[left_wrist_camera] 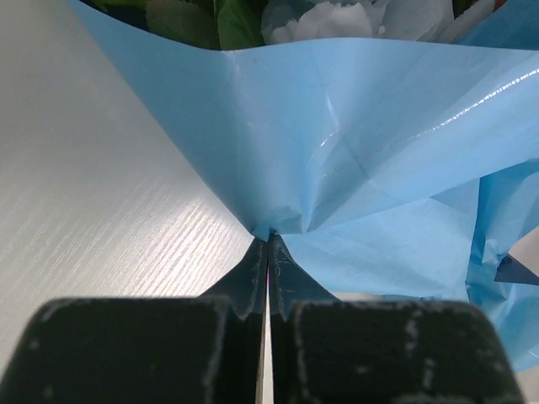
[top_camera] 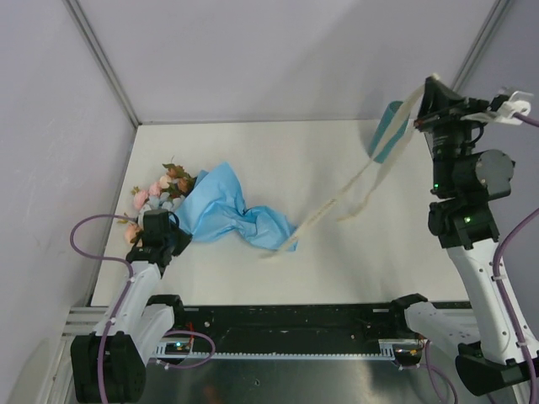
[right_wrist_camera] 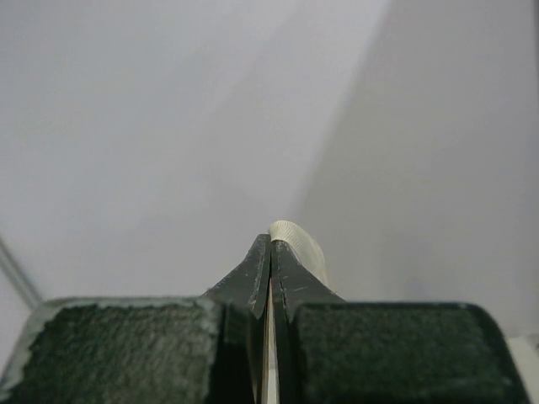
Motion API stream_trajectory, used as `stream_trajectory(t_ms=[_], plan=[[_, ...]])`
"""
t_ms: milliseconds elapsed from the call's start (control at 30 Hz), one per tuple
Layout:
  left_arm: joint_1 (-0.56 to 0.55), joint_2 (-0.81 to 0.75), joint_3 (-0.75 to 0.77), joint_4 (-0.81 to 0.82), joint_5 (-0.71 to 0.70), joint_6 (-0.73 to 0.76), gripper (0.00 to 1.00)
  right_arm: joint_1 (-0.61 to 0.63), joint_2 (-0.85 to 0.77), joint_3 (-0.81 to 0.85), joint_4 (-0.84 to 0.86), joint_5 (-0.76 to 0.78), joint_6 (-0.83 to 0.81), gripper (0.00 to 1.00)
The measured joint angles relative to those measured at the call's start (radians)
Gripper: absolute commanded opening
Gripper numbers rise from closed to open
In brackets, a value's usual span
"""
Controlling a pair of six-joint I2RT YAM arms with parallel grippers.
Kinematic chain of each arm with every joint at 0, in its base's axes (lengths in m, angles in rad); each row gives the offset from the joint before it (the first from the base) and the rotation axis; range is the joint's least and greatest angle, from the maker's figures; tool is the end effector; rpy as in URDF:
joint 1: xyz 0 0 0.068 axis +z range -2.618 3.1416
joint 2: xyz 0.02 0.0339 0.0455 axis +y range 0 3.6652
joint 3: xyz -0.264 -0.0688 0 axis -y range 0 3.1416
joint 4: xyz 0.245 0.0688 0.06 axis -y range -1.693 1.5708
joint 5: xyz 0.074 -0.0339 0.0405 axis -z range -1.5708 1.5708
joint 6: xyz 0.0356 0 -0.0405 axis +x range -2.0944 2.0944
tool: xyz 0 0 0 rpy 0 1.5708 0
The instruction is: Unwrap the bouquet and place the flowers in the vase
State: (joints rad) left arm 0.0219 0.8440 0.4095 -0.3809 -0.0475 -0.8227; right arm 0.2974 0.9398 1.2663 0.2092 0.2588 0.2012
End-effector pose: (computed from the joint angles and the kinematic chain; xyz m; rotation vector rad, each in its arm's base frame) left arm 0.1671 0.0054 0.1823 -1.0081 2.1883 -0.3199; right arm 0.1655 0.0412 0.5174 0.1862 1.0433 0.3174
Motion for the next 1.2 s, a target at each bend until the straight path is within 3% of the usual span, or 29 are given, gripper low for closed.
stream_trajectory(t_ms=[300, 700, 1200], plan=[[0.000, -0.033, 0.000, -0.003, 0.010, -0.018, 0.00, -0.156, 0.138, 0.224, -0.018, -0.042, -0.111, 0.00], [0.000, -0.039, 0.008, -0.003, 0.030, -0.043, 0.00, -0.440, 0.456, 0.556, -0.064, -0.172, -0.143, 0.00], [0.000, -0.039, 0.008, -0.003, 0.060, -0.052, 0.00, -0.494, 0.687, 0.695, -0.066, -0.253, -0.126, 0.00]])
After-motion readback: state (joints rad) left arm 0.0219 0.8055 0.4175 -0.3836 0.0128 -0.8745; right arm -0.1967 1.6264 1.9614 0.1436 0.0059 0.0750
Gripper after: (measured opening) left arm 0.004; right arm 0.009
